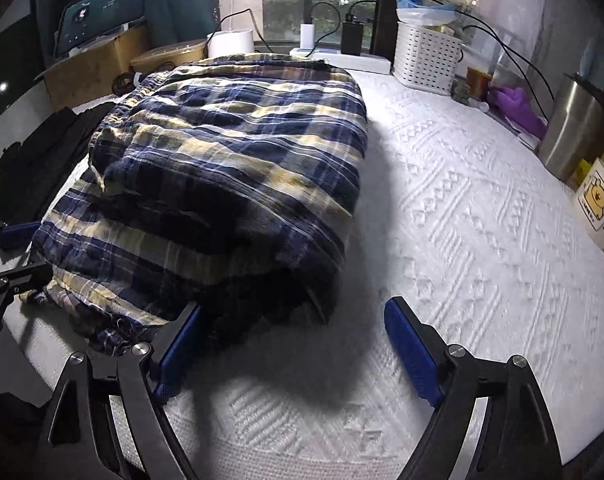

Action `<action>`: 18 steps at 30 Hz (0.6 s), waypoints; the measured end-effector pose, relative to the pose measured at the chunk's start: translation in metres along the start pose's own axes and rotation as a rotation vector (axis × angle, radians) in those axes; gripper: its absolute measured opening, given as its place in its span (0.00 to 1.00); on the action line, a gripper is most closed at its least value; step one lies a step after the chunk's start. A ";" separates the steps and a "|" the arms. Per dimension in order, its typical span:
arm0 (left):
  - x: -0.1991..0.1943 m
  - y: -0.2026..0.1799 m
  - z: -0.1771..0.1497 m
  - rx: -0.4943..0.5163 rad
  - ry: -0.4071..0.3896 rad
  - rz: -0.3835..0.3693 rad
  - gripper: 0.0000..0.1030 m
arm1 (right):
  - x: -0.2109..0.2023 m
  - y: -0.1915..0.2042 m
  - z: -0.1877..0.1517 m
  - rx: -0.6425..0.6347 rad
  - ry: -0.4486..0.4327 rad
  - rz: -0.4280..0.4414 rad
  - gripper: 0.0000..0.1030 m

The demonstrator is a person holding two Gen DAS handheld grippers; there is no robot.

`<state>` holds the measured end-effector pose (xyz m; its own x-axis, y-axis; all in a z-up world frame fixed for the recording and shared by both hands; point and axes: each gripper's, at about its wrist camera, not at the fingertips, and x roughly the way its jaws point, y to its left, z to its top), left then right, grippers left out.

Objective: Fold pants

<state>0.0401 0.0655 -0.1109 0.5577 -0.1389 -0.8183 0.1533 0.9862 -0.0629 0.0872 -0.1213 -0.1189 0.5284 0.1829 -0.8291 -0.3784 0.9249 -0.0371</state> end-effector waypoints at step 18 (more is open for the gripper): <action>-0.023 0.020 0.073 -0.115 -0.190 -0.044 0.63 | -0.034 -0.047 0.027 0.142 -0.048 0.105 0.85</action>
<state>0.0898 0.0817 -0.0512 0.6982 -0.1856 -0.6914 0.0930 0.9811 -0.1694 0.1081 -0.1623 -0.0737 0.5288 0.2932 -0.7965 -0.3235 0.9372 0.1303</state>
